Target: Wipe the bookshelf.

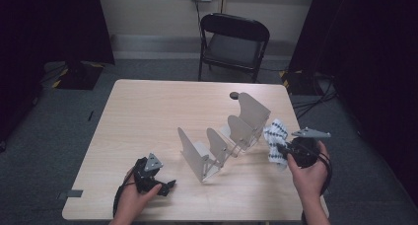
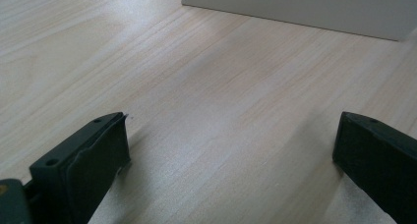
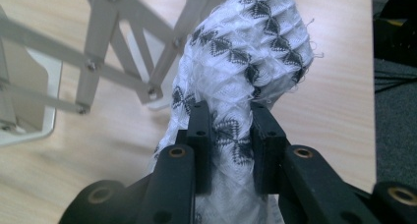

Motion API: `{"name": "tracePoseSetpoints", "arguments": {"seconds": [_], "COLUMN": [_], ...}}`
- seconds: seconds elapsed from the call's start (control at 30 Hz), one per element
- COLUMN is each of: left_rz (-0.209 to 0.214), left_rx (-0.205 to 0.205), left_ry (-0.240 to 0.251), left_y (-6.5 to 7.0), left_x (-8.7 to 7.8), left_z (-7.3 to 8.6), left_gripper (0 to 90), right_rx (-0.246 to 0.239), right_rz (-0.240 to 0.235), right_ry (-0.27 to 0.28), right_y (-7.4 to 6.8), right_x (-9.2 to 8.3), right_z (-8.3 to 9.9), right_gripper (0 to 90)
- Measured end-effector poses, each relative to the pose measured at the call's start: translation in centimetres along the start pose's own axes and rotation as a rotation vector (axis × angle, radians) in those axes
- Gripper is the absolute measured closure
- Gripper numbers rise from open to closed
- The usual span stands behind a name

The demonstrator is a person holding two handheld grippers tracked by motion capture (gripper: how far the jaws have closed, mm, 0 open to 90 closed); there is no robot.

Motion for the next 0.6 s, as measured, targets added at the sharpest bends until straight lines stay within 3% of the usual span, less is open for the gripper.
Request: {"name": "tracePoseSetpoints", "arguments": {"seconds": [0.2, 0.33, 0.6], "left_rz": [0.000, 0.001, 0.001], "left_rx": [0.000, 0.001, -0.004], "left_ry": [0.000, -0.002, 0.000], "left_y": [0.0, 0.0, 0.0], "left_x": [0.0, 0.0, 0.0], "left_z": [0.0, 0.0, 0.0], "left_gripper": [0.0, 0.0, 0.0], "right_rx": [0.004, -0.016, -0.043], "right_rz": [0.006, -0.001, -0.025], "right_ry": [0.052, 0.062, 0.018], "right_y": [0.4, -0.2, -1.4], "right_x": [-0.7, -0.3, 2.2], "right_z": [-2.1, -2.6, -1.0], "right_gripper": [74.1, 74.1, 74.1]}}
Point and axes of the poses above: each handheld gripper's, and its own axes: x roughly forward along the jaws, z roughly out of its underside, y roughly to its right, the point moved 3 cm from there along x, roughly forward along the jaws, and after that the axes turned 2 degrees about -y, right-handed, at the moved point
